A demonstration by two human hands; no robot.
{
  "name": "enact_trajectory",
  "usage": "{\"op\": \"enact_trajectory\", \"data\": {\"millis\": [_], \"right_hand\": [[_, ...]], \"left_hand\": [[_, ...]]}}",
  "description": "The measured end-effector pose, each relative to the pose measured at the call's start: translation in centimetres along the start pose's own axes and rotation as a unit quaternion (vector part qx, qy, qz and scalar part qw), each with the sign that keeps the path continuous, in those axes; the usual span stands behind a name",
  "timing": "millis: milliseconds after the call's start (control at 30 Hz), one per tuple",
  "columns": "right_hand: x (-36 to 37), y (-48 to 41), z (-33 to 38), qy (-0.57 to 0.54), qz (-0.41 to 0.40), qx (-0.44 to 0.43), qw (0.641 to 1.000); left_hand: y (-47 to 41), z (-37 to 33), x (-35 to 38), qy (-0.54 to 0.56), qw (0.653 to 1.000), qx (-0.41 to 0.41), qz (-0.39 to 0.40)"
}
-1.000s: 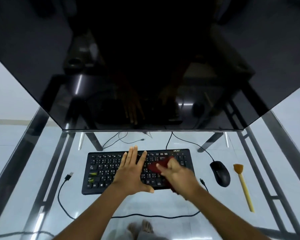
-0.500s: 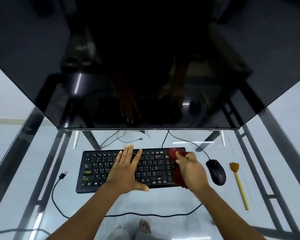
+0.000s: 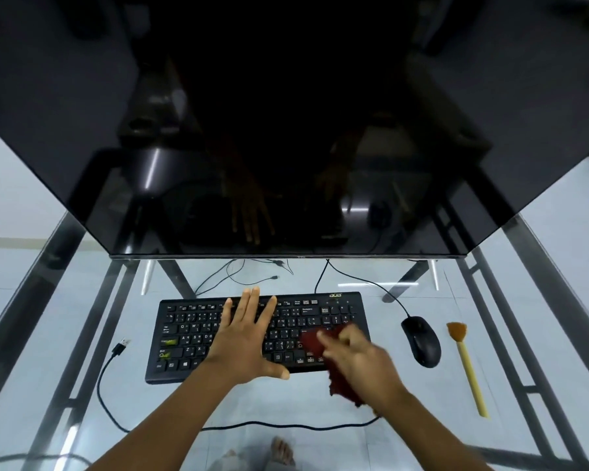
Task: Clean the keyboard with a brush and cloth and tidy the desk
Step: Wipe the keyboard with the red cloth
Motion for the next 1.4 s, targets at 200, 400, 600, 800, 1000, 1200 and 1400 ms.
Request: {"op": "enact_trajectory", "data": {"millis": [200,400,600,800,1000,1200,1400], "right_hand": [[0.6,-3.1,3.6,0.045,0.052,0.035,0.997],[-3.3,-5.9,-2.4,0.018,-0.028,0.167,0.985],[0.2,-5.8,4.8,0.011,0.045,-0.009,0.999],[-1.1,-6.4,3.5,-0.032,0.007,0.065,0.997],[-2.7,-5.9,-1.2,0.005,-0.001,0.138,0.990],[0.1,-3.9,4.2,0.006,0.051,0.033,0.998],[-4.3,-3.8,-4.5,0.100,0.010,0.244,0.965]], "left_hand": [[0.1,0.0,0.0,0.011,1.000,0.002,-0.002],[0.3,-0.3,-0.3,0.006,1.000,0.014,-0.002],[0.5,-0.4,-0.4,0.002,1.000,0.012,0.001],[0.4,-0.1,-0.4,0.017,1.000,0.009,-0.006],[0.3,0.0,-0.6,0.017,0.999,0.009,-0.025],[0.1,0.4,-0.2,0.039,0.999,0.008,-0.023],[0.4,0.2,-0.6,0.026,0.999,0.015,-0.040]]}}
Point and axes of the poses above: each hand's wrist, its own y-axis away from the middle knuckle, its own x-axis out of the palm, z = x × y, the point moved 10 cm from there along -y, towards the middle knuckle, and after that the axes turned 10 degrees about z, right-handed, at the moved point
